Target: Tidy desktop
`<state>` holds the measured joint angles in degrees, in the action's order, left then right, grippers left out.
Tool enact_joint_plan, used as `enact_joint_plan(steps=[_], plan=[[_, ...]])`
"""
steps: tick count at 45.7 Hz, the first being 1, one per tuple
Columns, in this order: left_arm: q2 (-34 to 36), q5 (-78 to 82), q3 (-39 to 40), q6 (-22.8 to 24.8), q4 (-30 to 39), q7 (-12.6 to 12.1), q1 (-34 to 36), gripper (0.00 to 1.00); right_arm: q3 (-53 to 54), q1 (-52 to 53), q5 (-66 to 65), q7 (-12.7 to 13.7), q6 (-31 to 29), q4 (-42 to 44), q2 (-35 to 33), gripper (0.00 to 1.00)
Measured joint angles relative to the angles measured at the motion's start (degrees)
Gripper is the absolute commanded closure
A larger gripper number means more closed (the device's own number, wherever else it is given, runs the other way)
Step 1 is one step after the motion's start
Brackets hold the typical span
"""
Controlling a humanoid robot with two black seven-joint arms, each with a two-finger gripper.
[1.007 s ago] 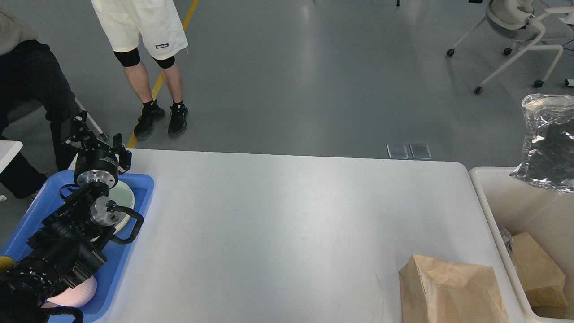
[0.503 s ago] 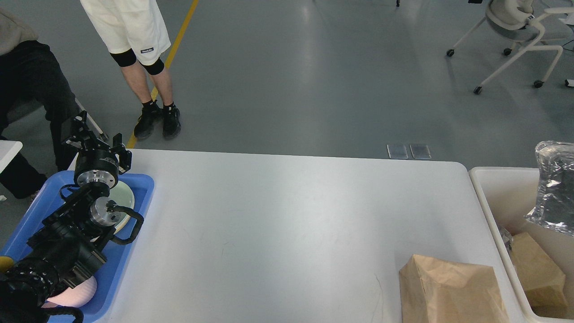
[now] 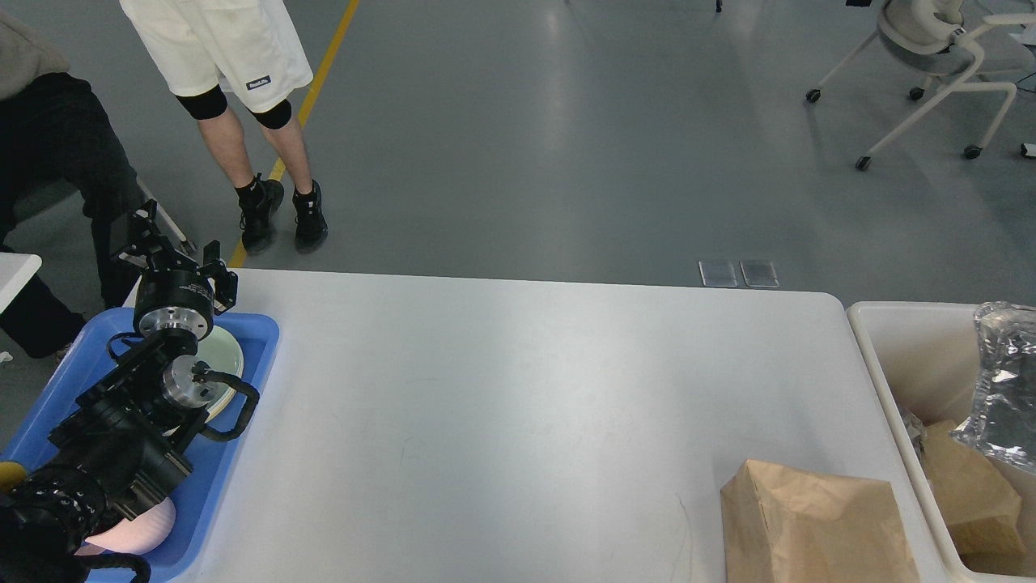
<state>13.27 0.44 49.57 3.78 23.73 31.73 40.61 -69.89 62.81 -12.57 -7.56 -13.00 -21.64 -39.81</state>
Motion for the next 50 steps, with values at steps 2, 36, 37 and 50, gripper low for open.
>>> enact_joint_plan(steps=[2,36,37,50], plan=[[0.00,0.00,0.00,0.00,0.00,0.00,0.00,0.04,0.01,-0.03,0.01,0.00,0.12,0.00,0.00,0.58],[0.00,0.00,0.00,0.00,0.00,0.00,0.00,0.04,-0.09,1.72,-0.25,-0.06,0.08,-0.71,-0.10,0.00],[0.00,0.00,0.00,0.00,0.00,0.00,0.00,0.04,-0.16,2.20,-0.31,-0.04,0.02,-0.73,-0.13,0.00],[0.00,0.00,0.00,0.00,-0.02,0.00,0.00,0.04,-1.22,15.27,-0.92,-0.02,-5.31,-1.64,-1.17,0.00]])
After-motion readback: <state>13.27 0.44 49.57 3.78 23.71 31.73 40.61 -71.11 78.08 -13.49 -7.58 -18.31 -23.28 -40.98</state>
